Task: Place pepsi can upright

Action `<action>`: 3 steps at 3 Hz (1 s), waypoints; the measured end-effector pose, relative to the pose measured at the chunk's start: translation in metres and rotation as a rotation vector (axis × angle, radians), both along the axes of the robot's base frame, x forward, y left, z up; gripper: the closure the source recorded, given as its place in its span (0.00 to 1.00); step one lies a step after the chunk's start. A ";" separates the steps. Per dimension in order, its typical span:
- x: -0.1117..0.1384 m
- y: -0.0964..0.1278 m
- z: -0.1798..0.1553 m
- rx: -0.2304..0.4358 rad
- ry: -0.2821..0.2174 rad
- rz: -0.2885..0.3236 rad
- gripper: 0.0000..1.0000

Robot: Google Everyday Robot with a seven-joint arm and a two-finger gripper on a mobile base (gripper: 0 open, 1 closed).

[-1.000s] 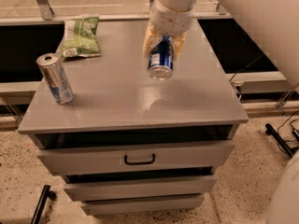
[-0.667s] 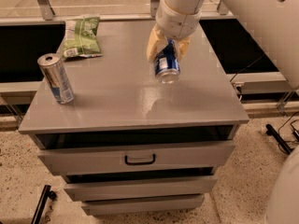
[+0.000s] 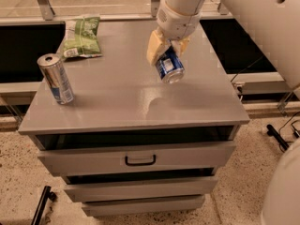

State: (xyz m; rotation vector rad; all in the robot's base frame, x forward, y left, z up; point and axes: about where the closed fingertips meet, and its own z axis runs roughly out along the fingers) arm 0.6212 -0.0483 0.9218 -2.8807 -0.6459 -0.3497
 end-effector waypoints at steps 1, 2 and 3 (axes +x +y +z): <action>0.003 0.003 -0.001 0.007 -0.010 0.000 1.00; 0.007 0.008 -0.001 0.005 -0.023 0.018 1.00; 0.016 0.018 -0.007 -0.065 -0.013 0.127 1.00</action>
Offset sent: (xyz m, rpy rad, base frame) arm 0.0031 0.0068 0.0012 -0.0155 -0.0160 0.0397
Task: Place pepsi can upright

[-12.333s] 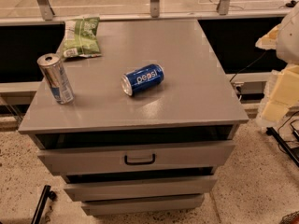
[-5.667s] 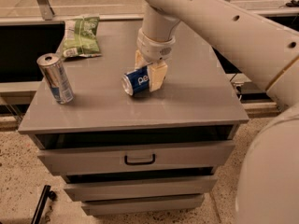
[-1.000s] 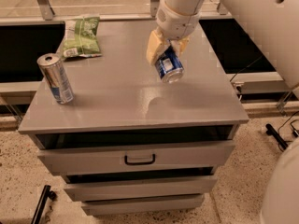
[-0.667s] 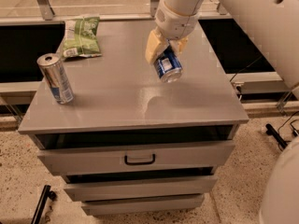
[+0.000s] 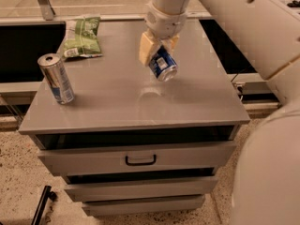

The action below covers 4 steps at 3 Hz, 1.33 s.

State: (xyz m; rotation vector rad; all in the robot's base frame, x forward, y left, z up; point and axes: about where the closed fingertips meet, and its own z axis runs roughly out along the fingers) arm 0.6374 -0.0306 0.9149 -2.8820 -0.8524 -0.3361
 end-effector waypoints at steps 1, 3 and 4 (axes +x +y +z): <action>0.010 0.023 0.006 -0.015 -0.019 0.203 1.00; 0.017 0.036 0.016 -0.085 -0.119 0.478 1.00; 0.024 0.042 0.016 -0.074 -0.142 0.476 1.00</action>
Offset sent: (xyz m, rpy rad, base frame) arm -0.0289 -0.0119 0.0236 -0.3840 -0.0078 1.0934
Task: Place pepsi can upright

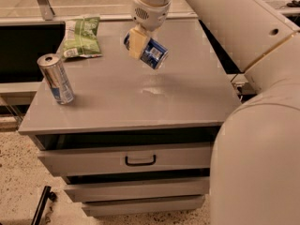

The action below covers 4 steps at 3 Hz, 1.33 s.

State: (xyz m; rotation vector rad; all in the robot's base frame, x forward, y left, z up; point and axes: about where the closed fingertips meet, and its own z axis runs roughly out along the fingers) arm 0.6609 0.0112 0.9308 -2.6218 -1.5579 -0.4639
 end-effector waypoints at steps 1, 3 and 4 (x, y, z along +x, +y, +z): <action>-0.002 0.006 -0.019 0.118 0.015 0.022 1.00; -0.018 -0.032 -0.025 0.450 -0.041 0.009 1.00; -0.023 -0.050 -0.019 0.566 -0.100 0.012 1.00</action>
Offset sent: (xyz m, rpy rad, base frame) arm -0.0233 -0.0517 -0.0244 0.5761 -0.0413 0.0028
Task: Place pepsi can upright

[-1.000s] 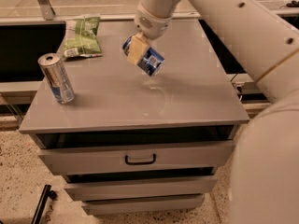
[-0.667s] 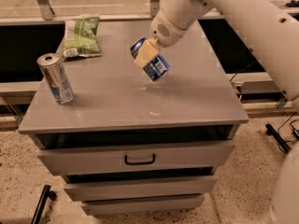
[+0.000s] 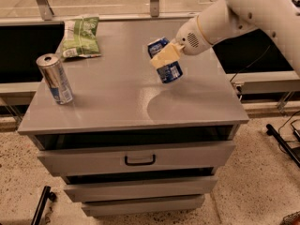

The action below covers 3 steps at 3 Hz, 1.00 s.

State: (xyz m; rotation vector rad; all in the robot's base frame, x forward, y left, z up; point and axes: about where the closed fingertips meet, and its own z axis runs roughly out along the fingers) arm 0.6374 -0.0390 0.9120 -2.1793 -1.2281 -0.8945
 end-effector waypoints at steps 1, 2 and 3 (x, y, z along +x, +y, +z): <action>-0.005 -0.013 0.006 0.122 -0.068 0.001 1.00; -0.009 -0.022 0.012 0.229 -0.143 0.010 1.00; -0.014 -0.027 0.018 0.306 -0.210 0.032 1.00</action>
Offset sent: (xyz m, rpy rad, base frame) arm -0.0165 -0.0410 0.0250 0.3599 -0.2516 0.0185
